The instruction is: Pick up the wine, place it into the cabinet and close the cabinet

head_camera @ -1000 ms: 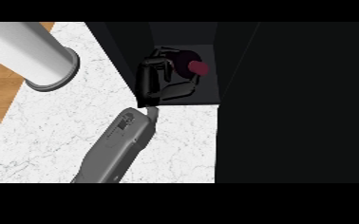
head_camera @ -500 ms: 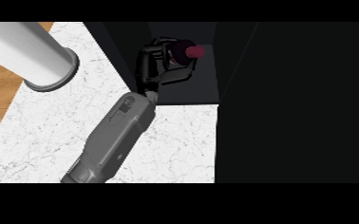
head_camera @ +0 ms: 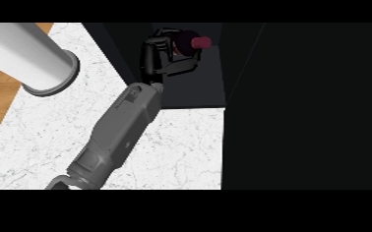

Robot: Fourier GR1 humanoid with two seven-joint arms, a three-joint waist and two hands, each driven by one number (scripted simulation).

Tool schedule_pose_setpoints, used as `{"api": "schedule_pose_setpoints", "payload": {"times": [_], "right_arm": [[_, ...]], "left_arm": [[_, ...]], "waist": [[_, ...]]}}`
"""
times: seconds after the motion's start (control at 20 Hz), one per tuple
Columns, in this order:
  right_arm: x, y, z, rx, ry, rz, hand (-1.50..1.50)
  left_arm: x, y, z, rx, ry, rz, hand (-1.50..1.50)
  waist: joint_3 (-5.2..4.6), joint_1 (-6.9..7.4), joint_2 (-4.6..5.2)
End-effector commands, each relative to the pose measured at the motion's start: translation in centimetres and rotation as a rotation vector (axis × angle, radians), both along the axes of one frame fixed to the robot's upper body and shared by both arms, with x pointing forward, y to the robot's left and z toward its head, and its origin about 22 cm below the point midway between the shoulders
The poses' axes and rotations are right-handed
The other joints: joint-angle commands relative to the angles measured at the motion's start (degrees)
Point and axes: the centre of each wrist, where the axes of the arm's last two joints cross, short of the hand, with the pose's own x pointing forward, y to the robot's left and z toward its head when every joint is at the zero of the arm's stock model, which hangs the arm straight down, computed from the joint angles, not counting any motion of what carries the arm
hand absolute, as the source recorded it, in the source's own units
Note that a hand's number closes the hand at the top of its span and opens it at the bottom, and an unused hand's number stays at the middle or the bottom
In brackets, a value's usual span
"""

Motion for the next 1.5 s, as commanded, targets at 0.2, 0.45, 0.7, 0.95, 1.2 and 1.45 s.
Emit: {"api": "schedule_pose_setpoints", "payload": {"times": [0.2, 0.45, 0.7, 0.95, 1.2, 1.45], "right_arm": [[-2.4, 0.0, -0.1, 0.047, -0.023, 0.048, -1.50], [-1.1, -0.6, 0.4, 0.025, -0.034, 0.050, -1.50], [-1.8, 0.5, -0.1, 0.051, -0.028, 0.075, -1.50], [-2.6, 0.2, 0.4, 0.031, -0.057, 0.051, -1.50], [-1.6, 0.3, 0.2, 0.031, -0.038, 0.074, -1.50], [-1.9, 0.8, 0.5, 0.028, -0.047, 0.088, -1.50]], "left_arm": [[1.6, 0.9, 0.0, 0.030, -0.039, 0.072, 1.50], [2.5, 1.3, 1.1, -0.036, 0.001, 0.051, 1.50], [1.8, 1.4, -0.7, -0.143, 0.031, 0.098, 1.50], [1.8, 1.8, -1.2, -0.163, 0.046, 0.099, 1.50], [2.3, 2.1, -0.7, -0.151, 0.027, 0.083, 1.50], [1.8, 1.6, -1.6, -0.090, 0.047, 0.121, 1.50]], "waist": [[0.01, -0.29, 0.15], [0.01, -0.22, 0.25], [-0.02, -1.76, 0.46], [-0.01, -1.52, 0.49], [-0.02, -1.42, 0.70], [-0.03, -2.30, 0.70]]}}
